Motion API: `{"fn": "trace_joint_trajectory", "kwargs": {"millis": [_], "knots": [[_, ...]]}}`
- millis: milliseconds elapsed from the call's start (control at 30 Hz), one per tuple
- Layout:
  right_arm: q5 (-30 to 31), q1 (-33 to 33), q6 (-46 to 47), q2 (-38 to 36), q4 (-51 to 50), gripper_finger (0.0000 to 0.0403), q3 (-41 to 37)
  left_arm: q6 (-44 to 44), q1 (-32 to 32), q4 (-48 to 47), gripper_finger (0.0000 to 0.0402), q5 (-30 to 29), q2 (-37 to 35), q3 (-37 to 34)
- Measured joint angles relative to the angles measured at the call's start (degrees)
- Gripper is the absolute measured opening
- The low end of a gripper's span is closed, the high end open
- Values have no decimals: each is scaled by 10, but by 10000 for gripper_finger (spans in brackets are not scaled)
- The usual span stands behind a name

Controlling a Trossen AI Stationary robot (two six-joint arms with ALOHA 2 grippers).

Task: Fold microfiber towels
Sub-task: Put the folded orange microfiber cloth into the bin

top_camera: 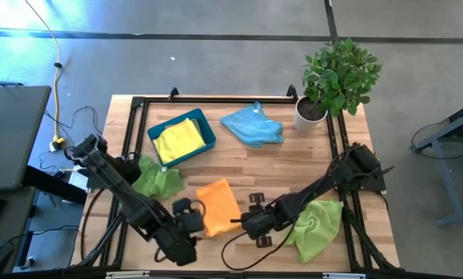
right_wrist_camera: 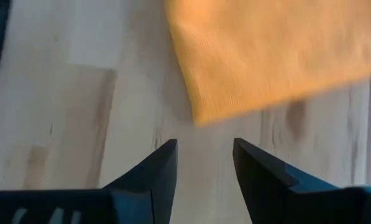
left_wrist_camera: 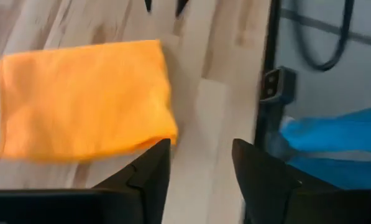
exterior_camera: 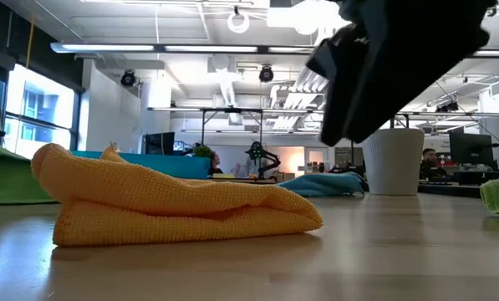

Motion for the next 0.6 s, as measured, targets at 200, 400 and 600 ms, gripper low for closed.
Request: {"fn": "trace_joint_trajectory", "kwargs": {"millis": [200, 400, 600], "knots": [[-1, 15, -104, 2, 142, 148, -61, 87, -3, 75, 188, -48, 79, -1], [36, 17, -104, 2, 155, 152, -76, 127, -4, 137, 184, -55, 156, -1], [58, 6, -100, 8, 167, 161, -76, 123, 6, 143, 182, -69, 205, -1]]}}
